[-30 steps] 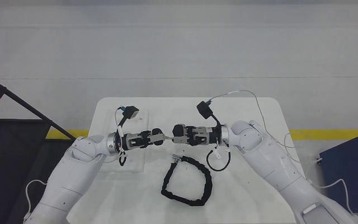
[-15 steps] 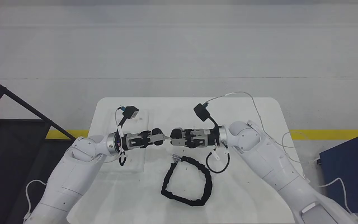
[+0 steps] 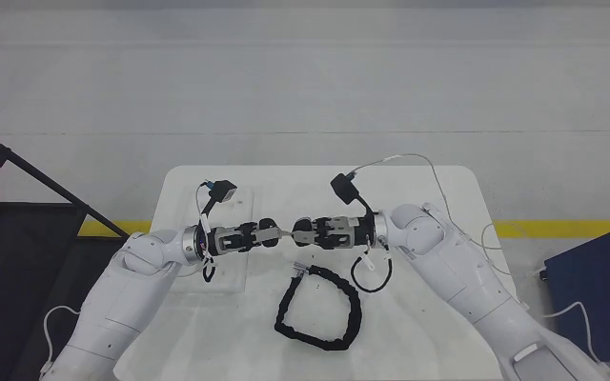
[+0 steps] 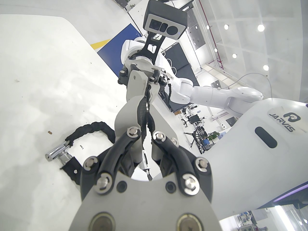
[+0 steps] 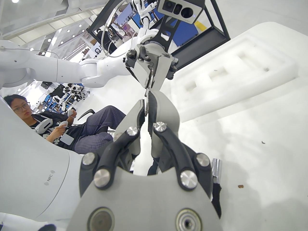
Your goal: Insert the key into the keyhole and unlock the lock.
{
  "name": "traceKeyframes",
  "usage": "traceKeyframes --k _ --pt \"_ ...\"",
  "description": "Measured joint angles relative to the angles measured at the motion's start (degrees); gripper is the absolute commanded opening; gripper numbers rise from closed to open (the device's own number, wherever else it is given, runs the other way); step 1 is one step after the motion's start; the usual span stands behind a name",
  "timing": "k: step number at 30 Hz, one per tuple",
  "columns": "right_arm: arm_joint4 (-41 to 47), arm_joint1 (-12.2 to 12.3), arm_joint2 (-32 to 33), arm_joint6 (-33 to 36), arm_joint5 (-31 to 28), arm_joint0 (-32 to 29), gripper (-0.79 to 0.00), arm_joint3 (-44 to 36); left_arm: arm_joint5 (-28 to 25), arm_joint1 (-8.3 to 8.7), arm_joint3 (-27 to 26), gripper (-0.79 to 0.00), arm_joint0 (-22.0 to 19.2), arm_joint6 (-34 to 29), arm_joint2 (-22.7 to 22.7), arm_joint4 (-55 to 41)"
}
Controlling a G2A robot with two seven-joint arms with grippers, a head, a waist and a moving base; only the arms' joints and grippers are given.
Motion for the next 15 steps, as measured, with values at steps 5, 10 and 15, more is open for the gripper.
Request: traceKeyframes --k 5,10,15 --pt "0.25 0.02 0.45 0.03 0.11 0.2 -0.785 -0.22 0.0 0.0 0.0 -0.785 0.0 0.0 0.0 0.0" --pt "0.38 0.02 0.57 0.39 0.24 0.14 -0.785 -0.56 0.0 0.0 0.0 -0.785 0.0 0.0 0.0 0.0" --pt "0.95 0.04 0.8 0.18 1.16 -0.34 0.0 -0.22 0.0 0.0 0.0 -0.785 0.0 0.0 0.0 0.0"
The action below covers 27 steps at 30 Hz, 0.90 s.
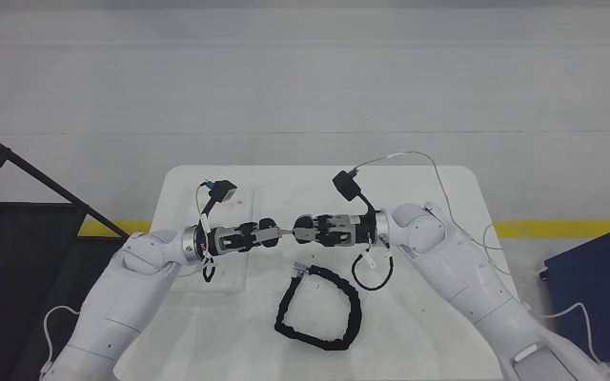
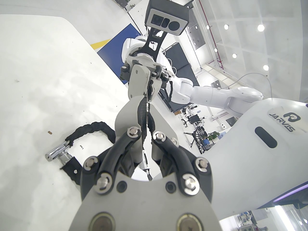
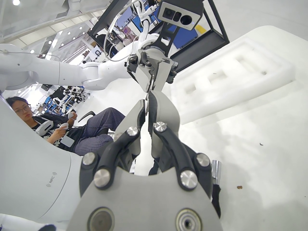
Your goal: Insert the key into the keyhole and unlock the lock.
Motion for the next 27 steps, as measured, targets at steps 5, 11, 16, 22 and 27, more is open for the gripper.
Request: traceKeyframes --k 5,11,16,22,27 --pt "-0.83 0.21 1.23 -1.46 -1.16 -0.52 0.0 0.88 0.0 0.0 0.0 -0.785 0.0 0.0 0.0 0.0" --pt "-1.06 0.67 2.68 -1.78 -1.8 -1.29 0.0 0.99 0.0 0.0 0.0 -0.785 0.0 0.0 0.0 0.0" --pt "-1.38 1.01 3.16 -1.46 -1.85 -2.54 0.0 0.67 0.0 0.0 0.0 -0.785 0.0 0.0 0.0 0.0" --pt "-13.21 1.75 4.69 -2.95 0.02 -2.71 0.0 1.58 0.0 0.0 0.0 -0.785 0.0 0.0 0.0 0.0" --pt "-40.62 2.18 5.66 -13.26 3.79 -4.03 0.0 -2.08 0.0 0.0 0.0 -0.785 0.0 0.0 0.0 0.0"
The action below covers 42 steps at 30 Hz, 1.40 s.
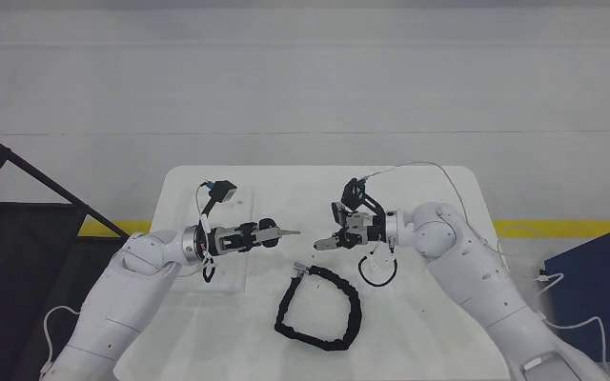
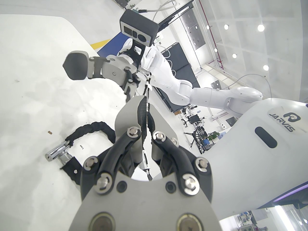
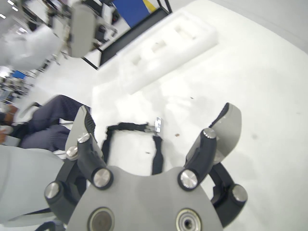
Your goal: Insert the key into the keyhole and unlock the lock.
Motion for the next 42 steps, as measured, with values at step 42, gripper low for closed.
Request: traceKeyframes --k 42 --pt "-50.51 1.04 -2.99 -20.93 4.87 -9.75 0.0 -13.66 0.36 1.18 -3.2 -0.785 3.19 3.82 -6.23 2.38"
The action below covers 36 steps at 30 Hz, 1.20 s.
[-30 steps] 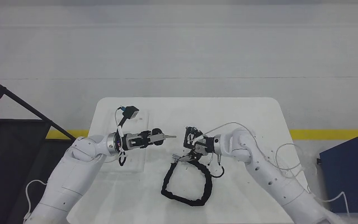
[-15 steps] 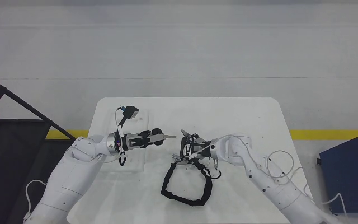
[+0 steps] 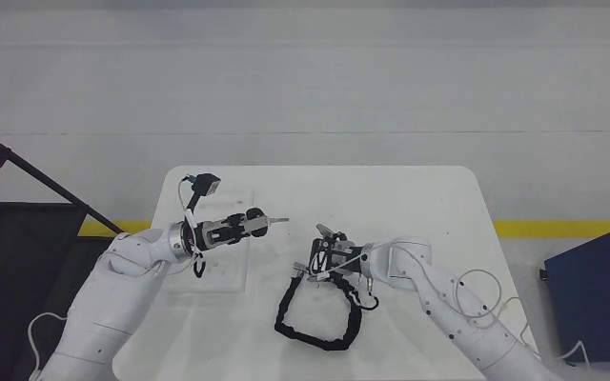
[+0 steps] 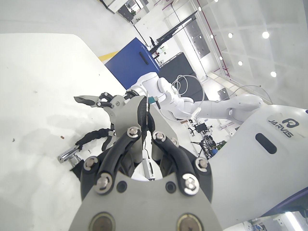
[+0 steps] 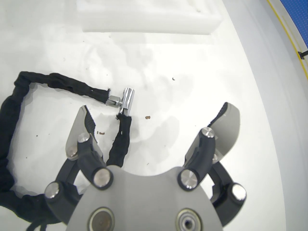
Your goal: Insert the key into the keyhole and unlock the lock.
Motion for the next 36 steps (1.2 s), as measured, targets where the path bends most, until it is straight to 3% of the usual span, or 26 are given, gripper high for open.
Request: traceKeyframes --k 1,4,9,17,26,33,36 --pt "-0.18 0.07 0.14 0.08 -0.03 -0.22 0.0 0.15 0.02 0.17 -0.47 -0.785 0.48 0.18 -0.81 0.35" --pt "-1.44 0.29 0.39 0.51 -0.33 -0.97 -0.388 0.29 0.45 0.64 -1.97 -0.785 2.01 0.85 -3.16 1.68" --pt "-3.32 0.58 0.8 1.09 -0.18 -1.94 -0.397 0.53 1.26 1.15 -3.99 -0.785 4.07 2.66 -5.89 4.44" --pt "-5.72 0.38 0.13 1.39 0.41 -2.05 -0.477 0.65 1.33 1.17 -4.17 -0.785 4.25 2.82 -6.0 4.6" --pt "-4.21 -0.3 -1.21 2.98 -1.08 -1.47 -0.486 2.54 1.32 1.17 -4.17 -0.785 4.25 2.82 -6.0 4.6" --pt "-3.41 -0.78 -2.1 4.25 -1.87 -0.97 -0.545 3.53 1.32 1.17 -4.17 -0.785 4.25 2.82 -6.0 4.6" --pt "-2.67 -1.04 -2.47 5.05 -2.34 -0.62 -0.616 4.38 1.32 1.17 -4.17 -0.785 4.25 2.82 -6.0 4.6"
